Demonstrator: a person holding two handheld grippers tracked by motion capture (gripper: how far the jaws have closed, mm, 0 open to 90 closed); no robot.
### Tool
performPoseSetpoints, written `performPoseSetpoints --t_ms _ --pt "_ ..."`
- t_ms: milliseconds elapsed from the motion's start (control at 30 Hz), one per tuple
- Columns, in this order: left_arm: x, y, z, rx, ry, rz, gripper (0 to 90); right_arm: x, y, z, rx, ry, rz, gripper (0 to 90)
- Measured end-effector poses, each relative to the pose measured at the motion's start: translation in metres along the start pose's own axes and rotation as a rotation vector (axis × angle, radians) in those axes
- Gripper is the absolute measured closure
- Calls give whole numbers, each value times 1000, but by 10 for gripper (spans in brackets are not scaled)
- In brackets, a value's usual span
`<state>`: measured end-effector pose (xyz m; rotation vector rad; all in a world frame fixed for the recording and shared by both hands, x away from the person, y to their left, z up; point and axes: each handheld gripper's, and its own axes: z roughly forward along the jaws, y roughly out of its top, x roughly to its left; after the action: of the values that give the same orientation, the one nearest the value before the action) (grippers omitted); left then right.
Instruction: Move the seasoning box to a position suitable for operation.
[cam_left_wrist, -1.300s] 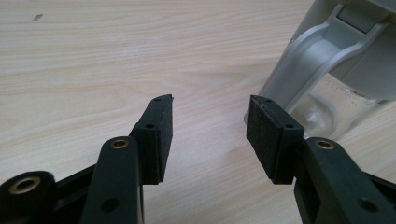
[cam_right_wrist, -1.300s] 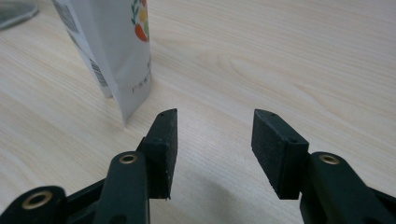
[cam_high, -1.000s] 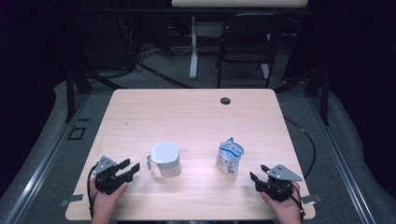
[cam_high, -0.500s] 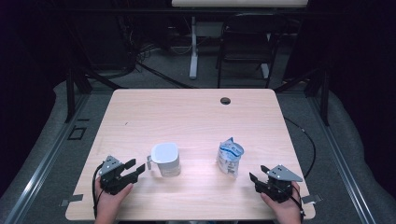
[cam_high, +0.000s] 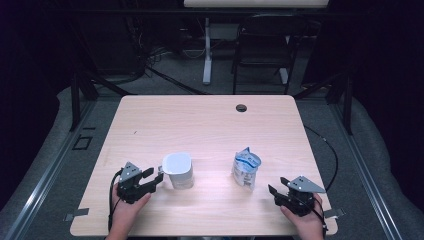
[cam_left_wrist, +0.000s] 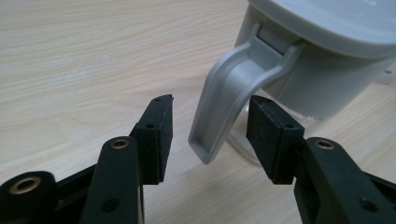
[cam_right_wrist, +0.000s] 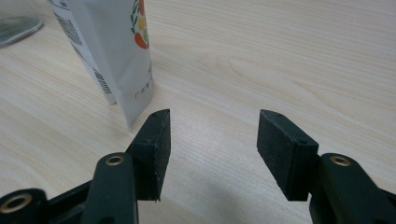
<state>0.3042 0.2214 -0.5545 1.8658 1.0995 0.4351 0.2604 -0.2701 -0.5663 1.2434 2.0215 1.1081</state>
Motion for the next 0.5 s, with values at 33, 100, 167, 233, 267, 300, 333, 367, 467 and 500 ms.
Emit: performPoseSetpoints --t_ms 33,100,167,233,267,300,333,367,467,500 --pt "0 1 2 2 -2 0 517 0 0 0 -3 -1 1 443" --pt "-1 2 7 6 -3 -1 529 0 0 -1 2 -1 -1 439" --pt "-1 3 9 14 -3 -4 556 -1 -1 -1 2 -1 1 437" --pt "-1 4 8 23 -7 1 583 -1 -1 -1 3 -4 5 435" --pt "-1 5 9 8 -11 -8 590 -2 -1 -1 2 -4 6 434" --pt "-1 6 9 10 -11 5 594 -2 -1 -1 1 -2 7 435" --pt "-1 7 9 15 -19 18 594 -2 -1 -1 1 0 9 435" --pt "-3 7 9 7 -17 31 595 -2 -2 -1 4 -4 8 434" --pt "-4 8 10 17 -11 49 622 -1 -2 0 7 -2 5 435" --pt "-3 8 10 17 -10 49 624 -1 -2 0 6 -1 3 434"
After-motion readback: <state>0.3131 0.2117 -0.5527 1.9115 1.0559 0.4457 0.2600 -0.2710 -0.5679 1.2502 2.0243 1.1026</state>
